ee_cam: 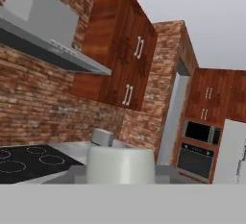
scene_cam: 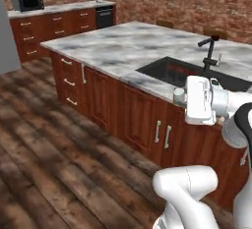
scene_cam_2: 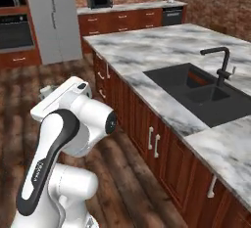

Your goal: Pick up the marshmallow and place it in the cup of hot chocolate on the dining counter.

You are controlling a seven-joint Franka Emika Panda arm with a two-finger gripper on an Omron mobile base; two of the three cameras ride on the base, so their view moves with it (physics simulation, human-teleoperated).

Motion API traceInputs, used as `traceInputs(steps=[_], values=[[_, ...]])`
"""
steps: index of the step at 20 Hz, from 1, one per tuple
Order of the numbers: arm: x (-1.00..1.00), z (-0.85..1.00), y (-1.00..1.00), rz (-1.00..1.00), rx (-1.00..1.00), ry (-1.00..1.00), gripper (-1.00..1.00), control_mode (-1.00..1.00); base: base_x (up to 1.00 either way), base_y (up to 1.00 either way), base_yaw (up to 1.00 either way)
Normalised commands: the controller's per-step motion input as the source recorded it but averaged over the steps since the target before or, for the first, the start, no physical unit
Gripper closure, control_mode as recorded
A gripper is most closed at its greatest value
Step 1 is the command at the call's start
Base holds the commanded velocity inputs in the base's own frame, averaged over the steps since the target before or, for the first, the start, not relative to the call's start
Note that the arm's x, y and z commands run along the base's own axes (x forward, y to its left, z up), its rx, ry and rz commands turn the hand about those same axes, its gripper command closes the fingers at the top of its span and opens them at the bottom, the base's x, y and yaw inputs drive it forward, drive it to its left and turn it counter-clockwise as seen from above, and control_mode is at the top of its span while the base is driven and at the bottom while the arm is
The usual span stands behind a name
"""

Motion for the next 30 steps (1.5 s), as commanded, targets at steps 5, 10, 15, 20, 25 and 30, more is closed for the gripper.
traceInputs(steps=[5,10,15,20,25,30], values=[[0.0,0.0,0.0,0.0,0.0,0.0,1.0,1.0,0.06,-0.19,-0.78],[0.0,0.0,0.0,0.0,0.0,0.0,1.0,1.0,0.0,-1.0,-0.53],[0.0,0.0,0.0,0.0,0.0,0.0,1.0,1.0,0.0,-1.0,-0.55],[0.0,0.0,0.0,0.0,0.0,0.0,1.0,1.0,0.0,-0.21,-0.56],[0.0,0.0,0.0,0.0,0.0,0.0,1.0,1.0,0.0,1.0,-0.43],[0.0,0.0,0.0,0.0,0.0,0.0,1.0,1.0,0.0,1.0,-0.3]])
